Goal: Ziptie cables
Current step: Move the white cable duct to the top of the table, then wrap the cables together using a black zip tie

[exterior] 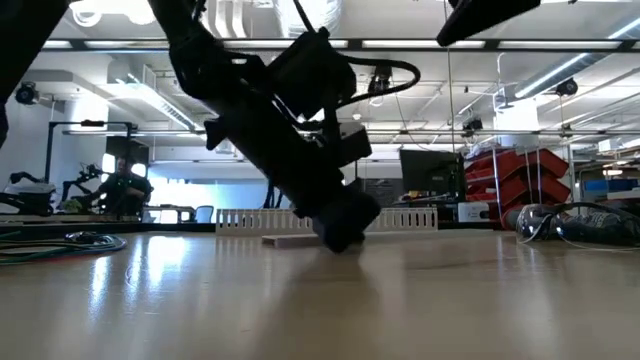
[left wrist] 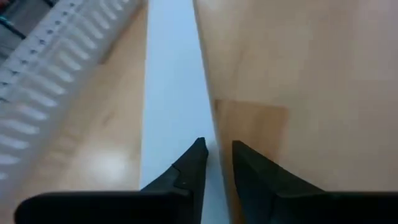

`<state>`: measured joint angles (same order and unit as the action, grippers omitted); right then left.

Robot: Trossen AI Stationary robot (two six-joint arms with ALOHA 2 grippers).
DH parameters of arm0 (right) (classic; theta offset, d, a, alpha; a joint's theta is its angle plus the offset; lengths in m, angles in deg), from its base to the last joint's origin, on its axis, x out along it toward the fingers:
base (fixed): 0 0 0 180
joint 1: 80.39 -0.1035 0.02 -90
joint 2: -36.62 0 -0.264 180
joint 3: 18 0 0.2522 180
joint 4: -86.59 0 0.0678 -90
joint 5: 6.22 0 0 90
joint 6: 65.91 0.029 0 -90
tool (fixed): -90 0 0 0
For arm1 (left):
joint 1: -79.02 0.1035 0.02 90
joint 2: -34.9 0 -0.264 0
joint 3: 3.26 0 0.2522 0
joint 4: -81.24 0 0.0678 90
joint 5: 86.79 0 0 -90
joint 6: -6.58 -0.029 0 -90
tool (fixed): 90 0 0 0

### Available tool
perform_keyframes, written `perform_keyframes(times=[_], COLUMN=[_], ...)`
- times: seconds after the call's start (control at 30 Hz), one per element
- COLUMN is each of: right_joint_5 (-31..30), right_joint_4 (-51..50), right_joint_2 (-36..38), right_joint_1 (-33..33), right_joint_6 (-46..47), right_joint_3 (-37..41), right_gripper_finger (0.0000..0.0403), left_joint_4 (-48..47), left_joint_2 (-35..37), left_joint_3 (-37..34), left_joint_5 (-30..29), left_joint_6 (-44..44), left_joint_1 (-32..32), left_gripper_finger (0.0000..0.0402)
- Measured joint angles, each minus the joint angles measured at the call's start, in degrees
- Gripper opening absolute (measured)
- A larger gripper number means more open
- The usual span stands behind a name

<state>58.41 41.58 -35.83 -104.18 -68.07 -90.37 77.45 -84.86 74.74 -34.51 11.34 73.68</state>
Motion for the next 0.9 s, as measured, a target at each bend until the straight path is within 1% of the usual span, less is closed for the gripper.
perform_keyframes(times=[0.07, 0.2, 0.27, 0.37, 0.43, 0.47, 0.5, 0.57, 0.6, 0.73, 0.8, 0.9], right_joint_5=[0.00, 0.18, 0.20, 0.24, 0.24, 0.25, 0.30, 0.27, 0.33, 0.35, 0.24, 0.28], right_joint_4=[3.03, 4.97, 4.93, 4.97, 5.03, 5.02, 4.98, 5.00, 5.02, 5.01, 5.47, 7.58], right_joint_2=[0.00, -0.20, -0.17, -0.17, -0.15, -0.14, -0.15, -0.15, -0.15, -0.15, -0.15, -0.13], right_joint_1=[0.02, -0.13, -0.20, -0.22, -0.22, -0.22, -0.33, -0.71, -0.73, -0.72, -0.66, -0.70], right_joint_6=[0.48, 2.90, 4.52, 6.10, 7.30, 7.56, 7.60, 7.67, 7.58, 7.58, 7.59, 7.63], right_joint_3=[2.37, 5.89, 6.77, 7.60, 7.95, 8.16, 8.35, 8.63, 8.67, 8.79, 8.83, 8.86], right_gripper_finger=[0.0000, 0.0000, 0.0000, 0.0000, 0.0000, 0.0000, 0.0000, 0.0000, 0.0000, 0.0000, 0.0000, 0.0000], left_joint_4=[-1.14, -3.57, -4.26, -7.04, -12.20, -14.66, -17.57, -24.65, -27.99, -42.39, -46.46, -50.05], left_joint_2=[0.20, 0.96, 1.81, 4.28, 6.93, 8.39, 10.36, 14.60, 16.79, 24.19, 27.90, 32.55], left_joint_3=[-0.02, -0.51, -0.80, -1.14, -1.58, -1.59, -1.57, -1.37, -1.37, -2.86, -3.64, -5.99], left_joint_5=[-3.12, -3.79, -4.42, -3.79, -5.95, -5.97, -6.06, -3.74, -0.55, 16.23, 21.27, 22.45], left_joint_6=[-4.00, -12.39, -13.85, -14.61, -14.68, -13.63, -11.84, -5.82, -2.65, 8.54, 16.45, 28.59], left_joint_1=[1.30, 5.38, 7.20, 9.74, 10.86, 11.14, 11.15, 10.06, 9.62, 7.74, 5.88, 1.37], left_gripper_finger=[0.0053, 0.0045, 0.0042, 0.0042, 0.0050, 0.0055, 0.0062, 0.0076, 0.0083, 0.0105, 0.0113, 0.0124])
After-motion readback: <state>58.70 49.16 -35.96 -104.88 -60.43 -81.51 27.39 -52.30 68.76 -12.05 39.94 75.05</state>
